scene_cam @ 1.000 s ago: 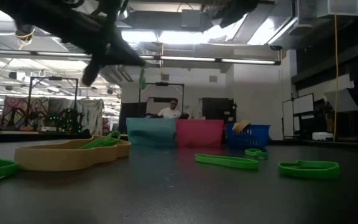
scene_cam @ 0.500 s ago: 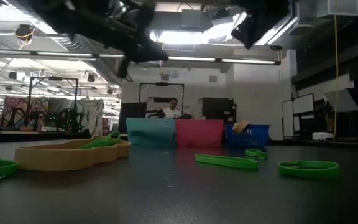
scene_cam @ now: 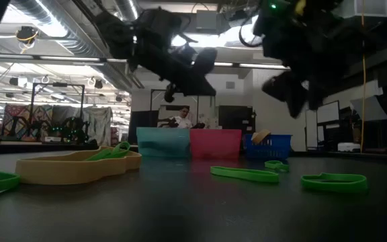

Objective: Sort rubber bands into baskets
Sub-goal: Put the green rubber band into the pink bin

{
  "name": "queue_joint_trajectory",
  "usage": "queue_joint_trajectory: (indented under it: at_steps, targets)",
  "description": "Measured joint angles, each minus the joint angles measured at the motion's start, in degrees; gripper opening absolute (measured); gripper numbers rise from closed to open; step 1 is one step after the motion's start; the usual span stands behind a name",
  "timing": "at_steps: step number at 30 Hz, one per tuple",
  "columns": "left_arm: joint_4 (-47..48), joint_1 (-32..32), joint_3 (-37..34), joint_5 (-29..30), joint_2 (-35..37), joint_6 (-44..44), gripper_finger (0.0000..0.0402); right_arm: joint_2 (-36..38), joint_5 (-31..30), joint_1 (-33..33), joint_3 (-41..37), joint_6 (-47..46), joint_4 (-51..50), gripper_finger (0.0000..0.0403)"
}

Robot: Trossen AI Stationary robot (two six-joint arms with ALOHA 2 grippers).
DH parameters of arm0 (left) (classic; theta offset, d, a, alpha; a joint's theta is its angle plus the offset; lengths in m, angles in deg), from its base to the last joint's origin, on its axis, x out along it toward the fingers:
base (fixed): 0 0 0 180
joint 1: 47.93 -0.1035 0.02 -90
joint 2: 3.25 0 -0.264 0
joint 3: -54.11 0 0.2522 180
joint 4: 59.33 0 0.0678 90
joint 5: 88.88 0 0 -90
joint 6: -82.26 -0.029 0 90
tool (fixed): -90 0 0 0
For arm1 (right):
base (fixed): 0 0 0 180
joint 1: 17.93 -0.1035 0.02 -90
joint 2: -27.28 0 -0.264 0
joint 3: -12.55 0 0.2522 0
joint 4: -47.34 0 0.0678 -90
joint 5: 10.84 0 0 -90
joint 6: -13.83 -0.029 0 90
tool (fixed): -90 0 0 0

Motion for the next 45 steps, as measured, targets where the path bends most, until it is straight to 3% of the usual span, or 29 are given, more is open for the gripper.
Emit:
queue_joint_trajectory:
  at_steps: [4, 13, 17, 24, 32, 41, 45]
  targets:
    - [0.11, -1.74, 1.05, 0.0, -2.36, -2.72, 0.0007, 0.0, -1.48, -2.28, -4.49, 0.0, 7.97, 0.016]
    - [0.03, -3.95, 1.07, 0.0, -2.67, -6.28, 0.0051, 0.0, -12.42, -3.81, -9.84, 0.03, 24.03, 0.016]
    - [0.9, -4.02, 1.07, -0.03, -2.69, -7.5, 0.0088, 0.0, -15.85, -3.81, -10.04, 0.03, 23.86, 0.016]
    - [1.38, -3.51, 1.07, -0.13, -2.69, -4.24, 0.013, 0.0, -16.15, -3.81, -10.04, 0.05, 23.7, 0.016]
    - [1.37, -1.37, 1.07, -0.19, -2.69, -4.12, 0.0132, -0.94, -16.15, -3.81, -10.06, 0.06, 23.99, 0.016]
    - [3.75, -0.4, 1.07, -0.19, -2.69, -4.12, 0.0132, -6.96, -16.26, -3.81, -10.06, 0.13, 27.07, 0.016]
    - [5.2, -0.42, 1.07, -0.17, -2.69, -3.99, 0.0132, -8.69, -20.93, -3.81, -10.06, 0.45, 27.51, 0.016]
